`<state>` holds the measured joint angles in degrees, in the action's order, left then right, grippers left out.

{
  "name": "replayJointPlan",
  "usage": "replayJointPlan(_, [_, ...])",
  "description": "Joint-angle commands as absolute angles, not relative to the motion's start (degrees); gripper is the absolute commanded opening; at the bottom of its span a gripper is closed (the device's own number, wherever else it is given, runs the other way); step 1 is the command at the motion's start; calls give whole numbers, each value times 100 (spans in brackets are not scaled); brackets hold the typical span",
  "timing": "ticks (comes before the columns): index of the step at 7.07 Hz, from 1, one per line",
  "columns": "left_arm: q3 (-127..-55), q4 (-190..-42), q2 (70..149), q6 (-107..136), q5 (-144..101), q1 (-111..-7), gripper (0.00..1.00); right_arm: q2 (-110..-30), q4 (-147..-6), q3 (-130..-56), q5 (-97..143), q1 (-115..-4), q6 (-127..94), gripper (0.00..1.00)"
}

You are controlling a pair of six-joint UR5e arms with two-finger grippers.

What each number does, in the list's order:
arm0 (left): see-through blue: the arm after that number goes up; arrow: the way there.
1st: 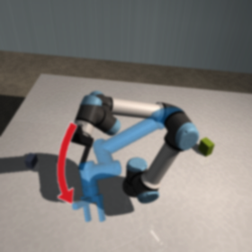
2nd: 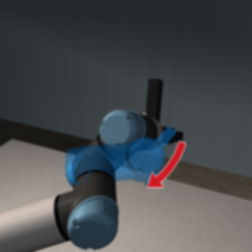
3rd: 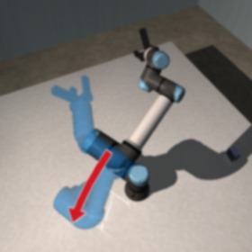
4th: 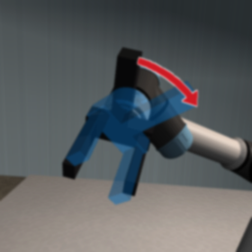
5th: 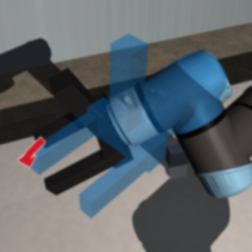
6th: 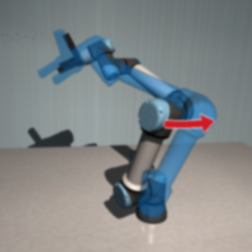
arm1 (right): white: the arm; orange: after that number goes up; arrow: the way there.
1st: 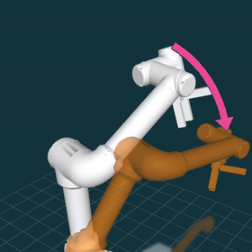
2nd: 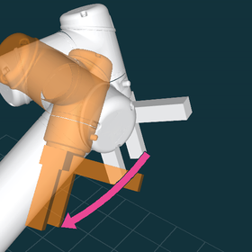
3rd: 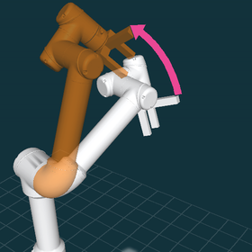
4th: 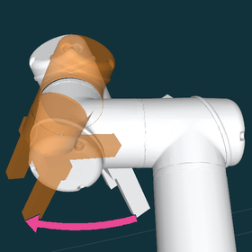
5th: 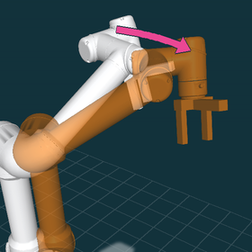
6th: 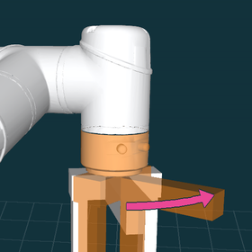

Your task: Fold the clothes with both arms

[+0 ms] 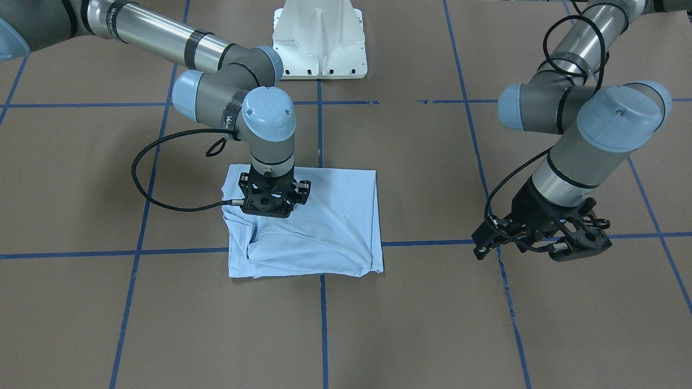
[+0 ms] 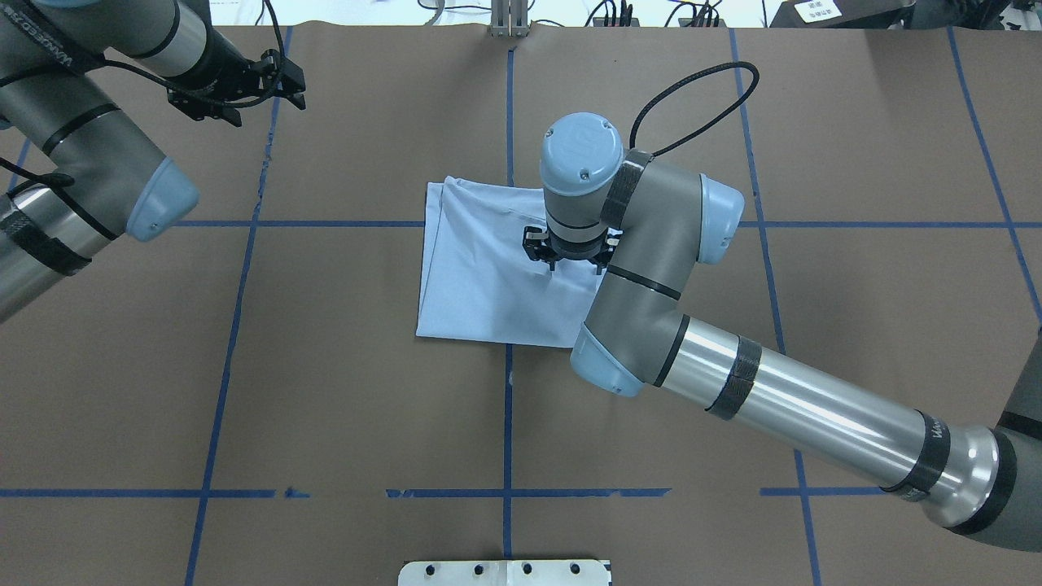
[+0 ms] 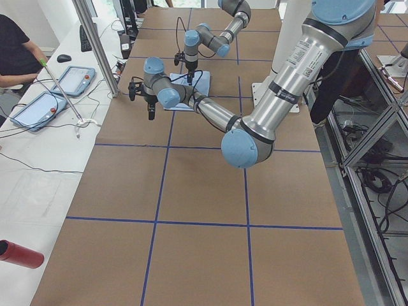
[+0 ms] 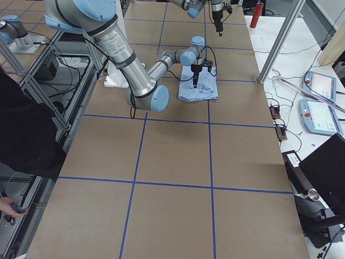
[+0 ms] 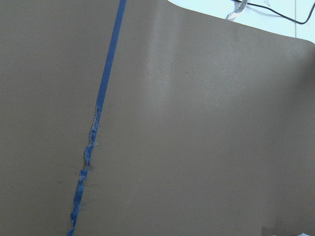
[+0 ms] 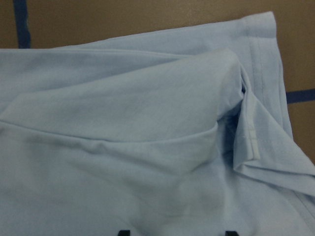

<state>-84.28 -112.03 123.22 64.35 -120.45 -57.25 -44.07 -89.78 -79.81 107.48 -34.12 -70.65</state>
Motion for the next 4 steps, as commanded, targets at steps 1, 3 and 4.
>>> replayJointPlan(1, [-8429,-11206,12322,6451,-12041,-5713,100,-4403,-8974,-7963,10749,-3532,-6891,52])
replayJointPlan(3, [-8420,-11215,12322,6460,-12041,-5704,100,-4403,-8982,-7919,10749,-3621,-6777,26])
replayJointPlan(4, [-8420,-11224,12322,6460,-12032,-5695,100,-4395,-8982,-7884,10749,-3621,-6768,25])
